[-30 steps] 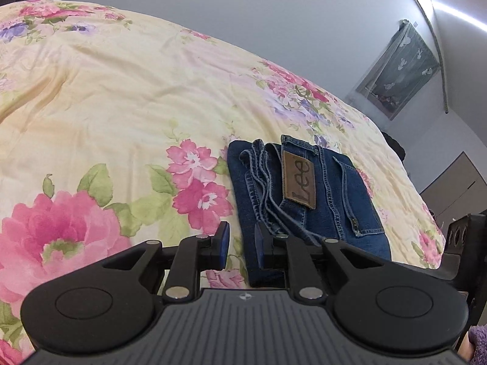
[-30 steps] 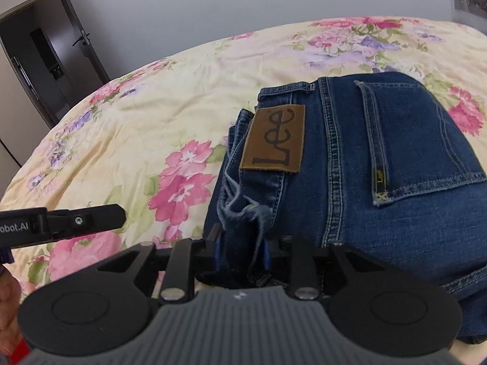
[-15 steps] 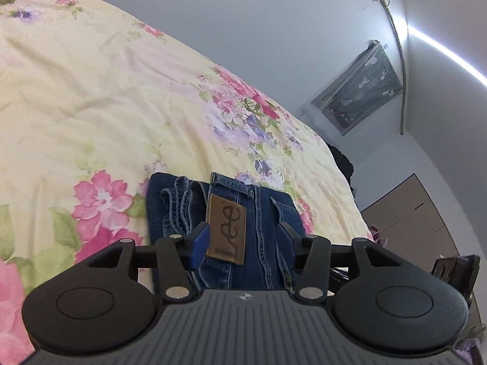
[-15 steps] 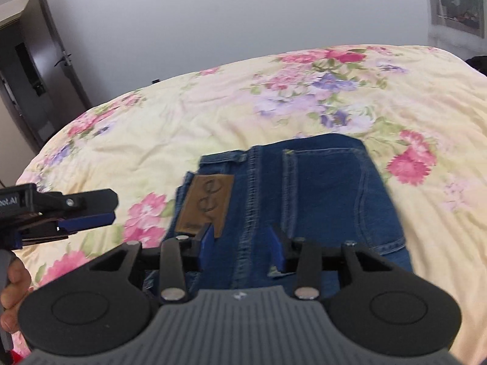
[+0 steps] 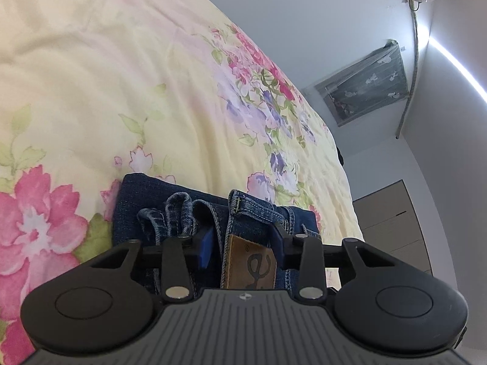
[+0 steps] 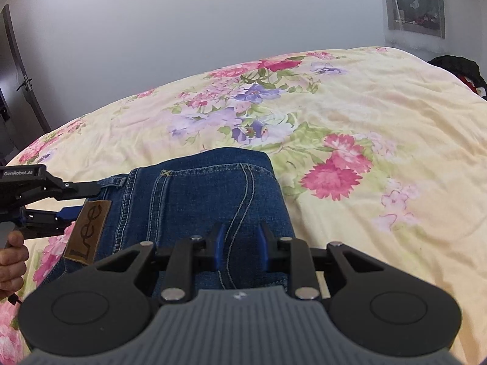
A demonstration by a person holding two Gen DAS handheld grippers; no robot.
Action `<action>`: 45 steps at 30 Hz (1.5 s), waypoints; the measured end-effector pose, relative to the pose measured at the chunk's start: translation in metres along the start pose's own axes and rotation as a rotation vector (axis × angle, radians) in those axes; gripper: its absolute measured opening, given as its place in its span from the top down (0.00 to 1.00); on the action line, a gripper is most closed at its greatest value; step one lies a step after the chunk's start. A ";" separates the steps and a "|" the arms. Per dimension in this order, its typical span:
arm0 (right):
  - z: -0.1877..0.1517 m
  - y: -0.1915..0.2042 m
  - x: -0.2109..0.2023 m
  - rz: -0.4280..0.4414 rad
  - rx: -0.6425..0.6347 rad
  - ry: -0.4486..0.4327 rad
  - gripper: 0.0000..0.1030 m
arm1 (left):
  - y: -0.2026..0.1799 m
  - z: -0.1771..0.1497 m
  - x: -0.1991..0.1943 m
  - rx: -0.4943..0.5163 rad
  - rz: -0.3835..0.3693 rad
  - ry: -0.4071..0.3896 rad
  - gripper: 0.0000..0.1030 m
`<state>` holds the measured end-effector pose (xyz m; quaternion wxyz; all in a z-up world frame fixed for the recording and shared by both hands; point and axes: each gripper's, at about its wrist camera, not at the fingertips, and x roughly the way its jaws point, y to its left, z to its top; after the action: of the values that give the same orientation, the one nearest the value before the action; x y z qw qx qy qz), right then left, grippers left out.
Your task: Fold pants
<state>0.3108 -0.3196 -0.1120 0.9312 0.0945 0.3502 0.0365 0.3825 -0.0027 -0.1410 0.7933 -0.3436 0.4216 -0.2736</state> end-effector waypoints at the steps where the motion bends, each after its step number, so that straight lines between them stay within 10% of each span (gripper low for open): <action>1: -0.002 0.000 0.002 0.000 -0.006 -0.002 0.80 | 0.002 0.001 0.004 -0.002 -0.003 0.000 0.58; 4: -0.005 -0.004 0.007 0.006 0.009 0.005 0.80 | 0.002 0.002 0.006 -0.004 0.004 0.004 0.66; 6: -0.002 -0.004 0.004 0.020 0.023 0.010 0.80 | -0.018 -0.003 -0.010 0.094 0.042 -0.053 0.90; 11: 0.004 0.018 0.001 0.136 -0.053 0.079 0.81 | -0.072 -0.021 -0.051 0.329 0.141 -0.137 0.92; 16: 0.000 0.059 0.030 0.164 -0.132 0.173 0.80 | -0.032 -0.020 -0.035 0.281 0.293 -0.093 0.93; 23: -0.009 0.082 0.055 0.124 -0.198 0.213 0.81 | -0.002 -0.017 -0.020 0.229 0.296 -0.081 0.91; 32: 0.025 0.061 0.004 0.114 -0.252 0.120 0.84 | -0.049 -0.024 -0.061 0.298 0.414 -0.121 0.80; 45: 0.076 0.000 0.070 0.045 -0.099 0.139 1.00 | -0.052 -0.054 -0.016 0.509 0.509 -0.113 1.00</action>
<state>0.4139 -0.3218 -0.1010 0.9071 0.0535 0.4094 0.0813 0.3208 -0.0397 -0.1146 0.9182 -0.0340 0.3674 -0.1440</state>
